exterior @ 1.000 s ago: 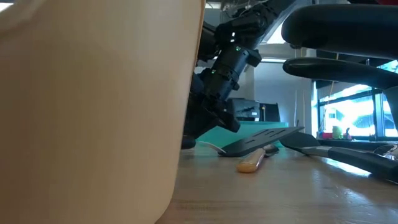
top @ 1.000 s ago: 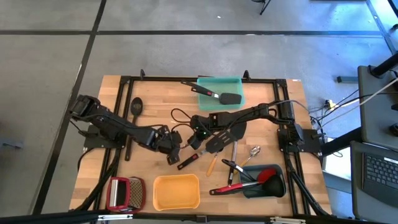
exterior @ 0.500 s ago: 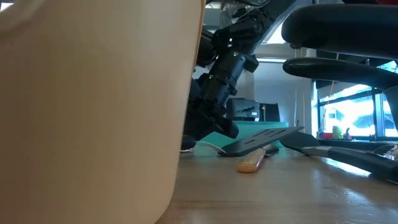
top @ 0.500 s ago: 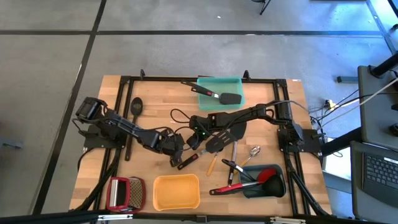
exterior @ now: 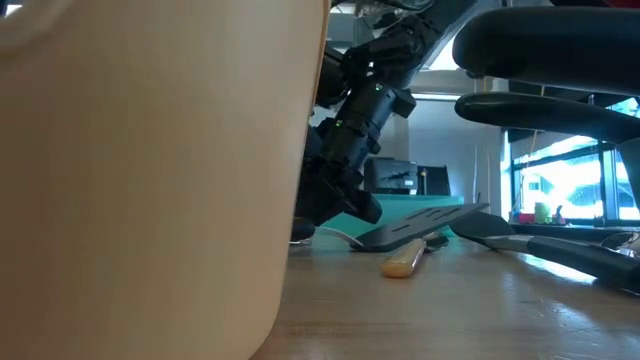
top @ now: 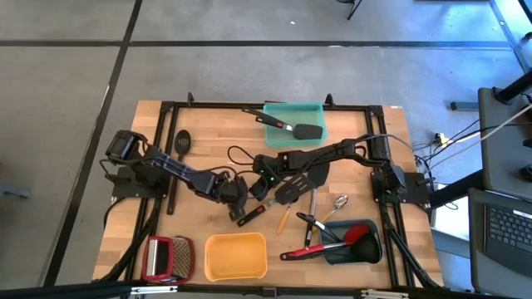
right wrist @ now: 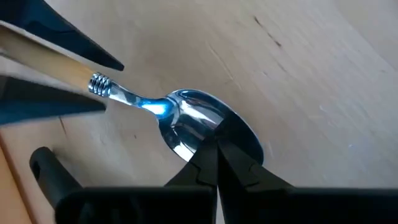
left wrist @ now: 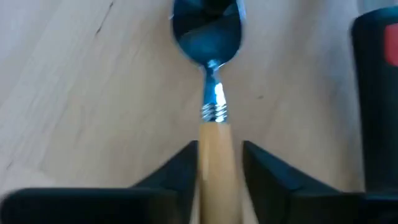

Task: Pick & Place Kitchen Items
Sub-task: Put the yellow spoon into the yellow bin

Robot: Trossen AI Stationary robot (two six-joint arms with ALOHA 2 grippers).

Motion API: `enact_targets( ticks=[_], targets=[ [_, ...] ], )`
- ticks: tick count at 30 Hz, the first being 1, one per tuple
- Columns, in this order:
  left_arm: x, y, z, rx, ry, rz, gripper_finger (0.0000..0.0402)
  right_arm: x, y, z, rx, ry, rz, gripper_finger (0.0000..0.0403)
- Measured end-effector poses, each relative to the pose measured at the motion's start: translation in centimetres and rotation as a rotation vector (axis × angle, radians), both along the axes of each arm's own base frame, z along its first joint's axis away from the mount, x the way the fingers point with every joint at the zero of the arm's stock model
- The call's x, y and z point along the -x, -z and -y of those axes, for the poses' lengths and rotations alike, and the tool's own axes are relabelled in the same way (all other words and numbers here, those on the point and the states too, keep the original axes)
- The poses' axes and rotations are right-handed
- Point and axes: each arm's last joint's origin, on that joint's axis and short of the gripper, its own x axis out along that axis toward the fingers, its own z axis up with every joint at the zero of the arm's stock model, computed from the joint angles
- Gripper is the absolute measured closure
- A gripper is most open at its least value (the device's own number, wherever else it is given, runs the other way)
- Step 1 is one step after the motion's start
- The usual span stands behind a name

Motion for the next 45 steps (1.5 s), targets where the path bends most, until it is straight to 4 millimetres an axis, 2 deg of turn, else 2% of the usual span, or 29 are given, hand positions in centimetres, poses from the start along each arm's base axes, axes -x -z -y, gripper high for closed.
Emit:
enact_targets(
  ticks=[2,3,7,10,12,20,26,32,35,40,45],
  targets=[
    [0.1,0.1,-0.3,0.013,-0.023,-0.022,0.0350,0.0,0.0,0.0,0.001,-0.006,0.003,0.0403],
    [0.2,0.1,-0.4,0.021,-0.026,-0.029,0.0365,0.0,0.0,0.0,-0.002,-0.010,0.008,0.0403],
    [0.6,-0.3,-0.3,0.030,-0.020,-0.058,0.0368,-0.2,-0.1,-0.1,-0.040,-0.047,0.033,0.0403],
    [1.1,-1.1,0.0,0.018,-0.011,-0.088,0.0392,0.0,-0.5,0.0,-0.078,-0.100,0.034,0.0402],
    [1.4,-2.0,0.2,0.017,-0.005,-0.072,0.0393,0.1,-1.1,0.0,-0.064,-0.127,0.055,0.0401],
    [4.0,-6.0,0.4,0.082,-0.030,-0.015,0.0393,0.8,-8.0,1.1,0.017,-0.152,0.251,0.0377],
    [5.9,-10.2,1.8,0.334,0.106,0.144,0.0393,2.8,-13.6,2.2,0.083,-0.097,0.356,0.0336],
    [6.9,-12.8,4.6,0.524,0.167,0.274,0.0393,5.7,-18.7,2.4,0.173,-0.059,0.447,0.0288],
    [6.2,-13.3,6.4,0.555,0.172,0.309,0.0393,7.2,-20.6,2.4,0.194,-0.047,0.476,0.0273],
    [4.2,-12.4,9.7,0.547,0.172,0.253,0.0393,9.6,-23.4,1.7,0.202,-0.068,0.532,0.0263],
    [2.6,-10.4,13.0,0.542,0.095,0.172,0.0393,12.1,-25.3,0.5,0.210,-0.132,0.548,0.0263]
  ],
)
